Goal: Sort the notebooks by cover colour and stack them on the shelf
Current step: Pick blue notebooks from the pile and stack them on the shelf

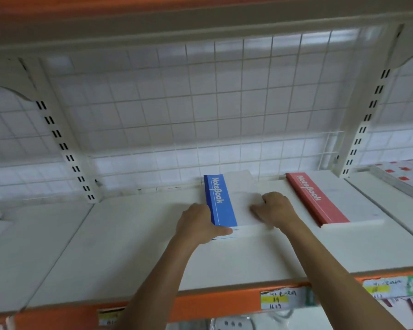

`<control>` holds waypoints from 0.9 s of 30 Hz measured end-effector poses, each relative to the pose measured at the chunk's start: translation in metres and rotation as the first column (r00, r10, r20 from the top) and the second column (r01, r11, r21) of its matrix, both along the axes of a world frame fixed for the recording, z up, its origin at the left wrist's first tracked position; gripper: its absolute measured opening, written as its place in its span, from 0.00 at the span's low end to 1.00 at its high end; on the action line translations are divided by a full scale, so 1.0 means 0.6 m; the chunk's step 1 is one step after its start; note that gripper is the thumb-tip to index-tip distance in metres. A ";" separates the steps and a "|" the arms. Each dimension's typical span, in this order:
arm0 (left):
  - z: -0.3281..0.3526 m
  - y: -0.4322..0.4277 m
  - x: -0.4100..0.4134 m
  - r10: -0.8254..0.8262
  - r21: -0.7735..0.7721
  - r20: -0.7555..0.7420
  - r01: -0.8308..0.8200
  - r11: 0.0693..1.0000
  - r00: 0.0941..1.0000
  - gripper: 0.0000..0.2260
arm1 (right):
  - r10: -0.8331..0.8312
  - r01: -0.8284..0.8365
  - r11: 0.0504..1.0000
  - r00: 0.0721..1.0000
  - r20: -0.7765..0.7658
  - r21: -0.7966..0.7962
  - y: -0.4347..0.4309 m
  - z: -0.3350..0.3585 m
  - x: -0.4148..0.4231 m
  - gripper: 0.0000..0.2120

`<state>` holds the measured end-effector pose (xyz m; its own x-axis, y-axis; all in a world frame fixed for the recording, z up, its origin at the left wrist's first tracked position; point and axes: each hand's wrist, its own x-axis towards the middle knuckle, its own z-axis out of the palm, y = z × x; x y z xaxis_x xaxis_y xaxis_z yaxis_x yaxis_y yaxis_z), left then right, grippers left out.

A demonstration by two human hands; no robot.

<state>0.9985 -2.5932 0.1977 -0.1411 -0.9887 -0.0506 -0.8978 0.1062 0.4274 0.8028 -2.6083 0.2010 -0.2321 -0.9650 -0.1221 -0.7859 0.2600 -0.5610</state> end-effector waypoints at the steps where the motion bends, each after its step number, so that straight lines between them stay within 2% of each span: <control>1: -0.001 0.000 0.000 -0.004 0.002 0.002 0.004 1.000 1.000 0.28 | 0.005 -0.005 1.000 0.999 0.041 -0.007 0.002 0.000 -0.002 0.12; 5: -0.005 0.003 0.007 -0.046 0.051 -0.055 0.049 0.998 0.997 0.25 | 0.082 -0.063 0.996 0.938 0.337 -0.067 0.029 -0.001 -0.013 0.17; 9: -0.017 0.002 0.009 -0.034 0.108 -0.072 0.042 0.993 0.997 0.26 | 0.237 -0.243 0.969 0.855 0.462 -0.047 0.060 -0.004 -0.015 0.25; 11: -0.023 -0.001 0.008 -0.031 0.092 -0.052 0.036 0.995 0.998 0.26 | 0.270 -0.264 0.962 0.869 0.414 -0.073 0.059 -0.009 -0.012 0.29; 14: -0.023 -0.004 0.005 -0.024 0.074 -0.044 0.027 0.997 0.999 0.25 | 0.271 -0.258 0.962 0.892 0.362 -0.087 0.051 -0.013 -0.010 0.29; 19: -0.017 -0.004 -0.003 -0.022 0.042 0.020 0.021 0.999 1.000 0.26 | 0.301 -0.290 0.953 0.878 0.373 -0.086 0.046 -0.014 -0.015 0.30; 24: -0.021 -0.002 0.001 -0.039 0.090 -0.002 0.039 0.995 0.999 0.28 | 0.308 -0.304 0.950 0.864 0.399 -0.076 0.050 -0.013 -0.016 0.32; 27: -0.021 -0.001 0.002 -0.022 0.087 -0.017 0.023 0.996 1.000 0.27 | 0.309 -0.306 0.951 0.922 0.235 -0.047 0.055 -0.010 -0.012 0.30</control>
<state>0.9999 -2.5936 0.1850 -0.1648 -0.9772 -0.1338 -0.8885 0.0882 0.4503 0.7953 -2.5753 0.1948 0.1107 -0.9856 -0.1277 -0.6703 0.0208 -0.7418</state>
